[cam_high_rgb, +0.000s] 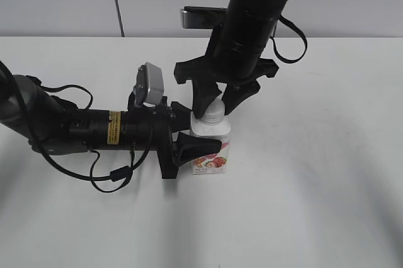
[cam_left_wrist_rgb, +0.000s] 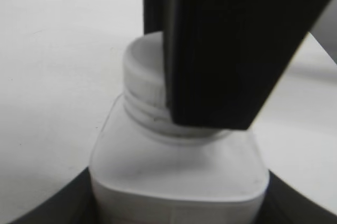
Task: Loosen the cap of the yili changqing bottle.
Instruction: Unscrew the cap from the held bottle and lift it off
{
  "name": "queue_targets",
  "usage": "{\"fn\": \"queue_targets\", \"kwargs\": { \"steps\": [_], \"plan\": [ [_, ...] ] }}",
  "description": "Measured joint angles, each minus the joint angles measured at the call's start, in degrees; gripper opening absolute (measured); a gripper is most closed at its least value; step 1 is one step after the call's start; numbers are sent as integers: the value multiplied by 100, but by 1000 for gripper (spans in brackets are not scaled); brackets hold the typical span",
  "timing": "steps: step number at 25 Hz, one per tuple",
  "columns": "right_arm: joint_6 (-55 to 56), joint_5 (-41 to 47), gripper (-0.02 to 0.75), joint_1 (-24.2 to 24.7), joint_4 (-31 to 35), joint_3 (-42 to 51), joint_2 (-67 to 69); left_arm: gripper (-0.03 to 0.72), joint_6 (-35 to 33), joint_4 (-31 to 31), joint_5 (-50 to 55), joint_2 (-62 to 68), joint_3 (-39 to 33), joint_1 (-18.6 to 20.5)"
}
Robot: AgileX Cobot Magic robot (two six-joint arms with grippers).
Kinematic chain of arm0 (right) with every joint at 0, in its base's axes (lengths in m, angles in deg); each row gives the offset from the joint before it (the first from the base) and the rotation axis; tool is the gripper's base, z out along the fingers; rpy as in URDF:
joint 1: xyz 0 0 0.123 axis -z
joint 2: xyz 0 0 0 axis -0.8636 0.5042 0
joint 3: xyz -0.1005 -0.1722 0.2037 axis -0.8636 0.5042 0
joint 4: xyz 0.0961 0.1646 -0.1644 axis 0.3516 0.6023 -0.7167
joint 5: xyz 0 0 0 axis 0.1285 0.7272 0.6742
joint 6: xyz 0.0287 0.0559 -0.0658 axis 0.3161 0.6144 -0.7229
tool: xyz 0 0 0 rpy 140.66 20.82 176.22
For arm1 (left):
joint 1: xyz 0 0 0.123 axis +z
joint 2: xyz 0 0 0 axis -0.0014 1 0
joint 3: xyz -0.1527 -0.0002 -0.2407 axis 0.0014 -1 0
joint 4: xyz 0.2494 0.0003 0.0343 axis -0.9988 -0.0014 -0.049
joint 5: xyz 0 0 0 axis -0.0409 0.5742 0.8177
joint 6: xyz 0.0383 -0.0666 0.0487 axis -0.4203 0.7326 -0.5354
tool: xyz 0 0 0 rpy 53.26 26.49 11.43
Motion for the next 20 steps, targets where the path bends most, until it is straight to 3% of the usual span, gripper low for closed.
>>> {"fn": "queue_targets", "kwargs": {
  "steps": [20],
  "plan": [
    [-4758, 201, 396, 0, -28, -35, 0, 394, -87, -59, 47, 0, 0, -7]
  ]
}}
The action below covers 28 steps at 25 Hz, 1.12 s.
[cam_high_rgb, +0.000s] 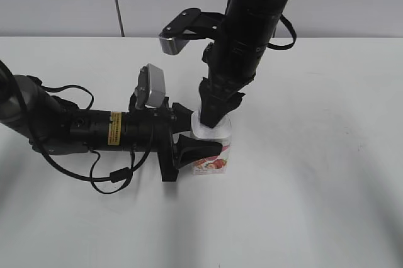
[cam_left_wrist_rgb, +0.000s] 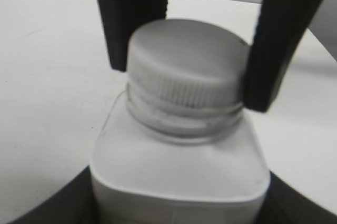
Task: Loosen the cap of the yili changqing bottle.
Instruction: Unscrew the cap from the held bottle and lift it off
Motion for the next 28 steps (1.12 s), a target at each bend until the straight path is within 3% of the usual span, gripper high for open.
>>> {"fn": "queue_targets", "kwargs": {
  "steps": [17, 28],
  "plan": [
    [-3228, 63, 396, 0, -59, -6, 0, 393, -22, -28, -6, 0, 3, -20],
    [-3935, 103, 396, -5, -102, 0, -69, 391, -7, -60, -32, 0, 3, -42]
  ]
}}
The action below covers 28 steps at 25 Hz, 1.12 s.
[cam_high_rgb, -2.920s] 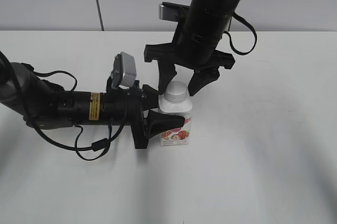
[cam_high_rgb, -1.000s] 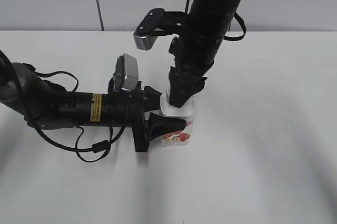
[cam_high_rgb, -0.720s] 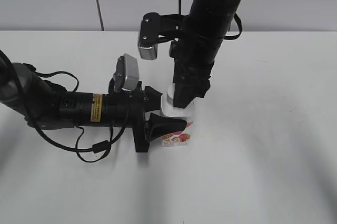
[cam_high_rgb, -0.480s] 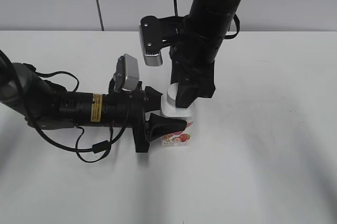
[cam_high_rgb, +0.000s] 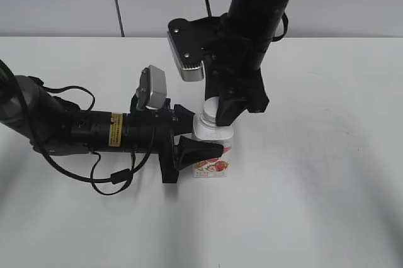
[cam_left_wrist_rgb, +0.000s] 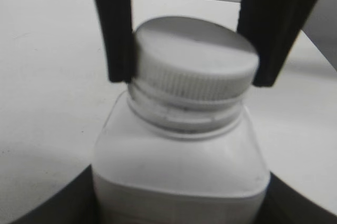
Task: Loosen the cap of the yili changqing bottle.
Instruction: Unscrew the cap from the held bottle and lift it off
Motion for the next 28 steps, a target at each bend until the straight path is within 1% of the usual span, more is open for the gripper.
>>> {"fn": "queue_targets", "kwargs": {
  "steps": [5, 11, 14, 18, 22, 25, 28],
  "plan": [
    [-117, 266, 395, 0, -40, -180, -116, 388, 105, 27, 10, 0, 0, 18],
    [-203, 297, 393, 0, -79, -270, -121, 386, 115, 32, 12, 0, 0, 18],
    [-61, 296, 393, 0, -96, -354, -128, 386, 116, 37, 12, 0, 0, 18],
    [951, 308, 393, 0, -245, -636, -142, 386, 116, 37, 12, 0, 0, 18],
    [2481, 313, 393, 12, -614, -838, -183, 386, 116, 37, 12, 0, 0, 18],
    [3381, 313, 393, 104, -778, -848, -189, 386, 116, 37, 12, 0, 0, 18],
    [4243, 320, 393, 294, -784, -848, -189, 386, 116, 32, 12, 0, 0, 18]
  ]
}}
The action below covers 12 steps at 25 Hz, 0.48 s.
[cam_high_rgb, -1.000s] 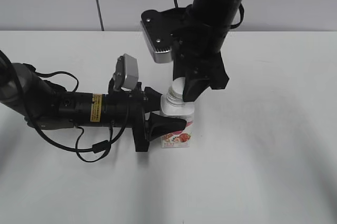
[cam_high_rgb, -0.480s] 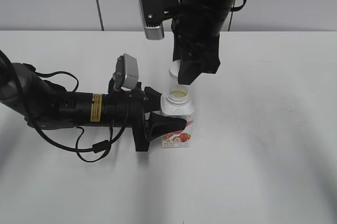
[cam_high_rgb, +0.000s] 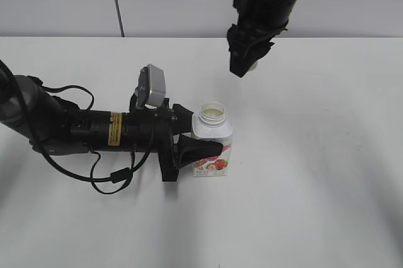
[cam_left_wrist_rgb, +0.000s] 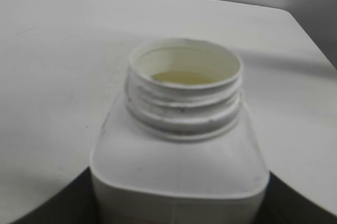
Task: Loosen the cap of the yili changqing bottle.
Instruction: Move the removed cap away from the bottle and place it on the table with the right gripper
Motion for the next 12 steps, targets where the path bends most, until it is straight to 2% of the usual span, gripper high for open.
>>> {"fn": "queue_targets", "kwargs": {
  "steps": [7, 12],
  "plan": [
    [1911, 6, 392, 938, -6, 0, 0, 385, 0, -5, 4, 0, 0, 6],
    [2417, -413, 392, 1644, 347, 341, -29, 385, 0, -11, 4, 0, 0, 11]
  ]
}}
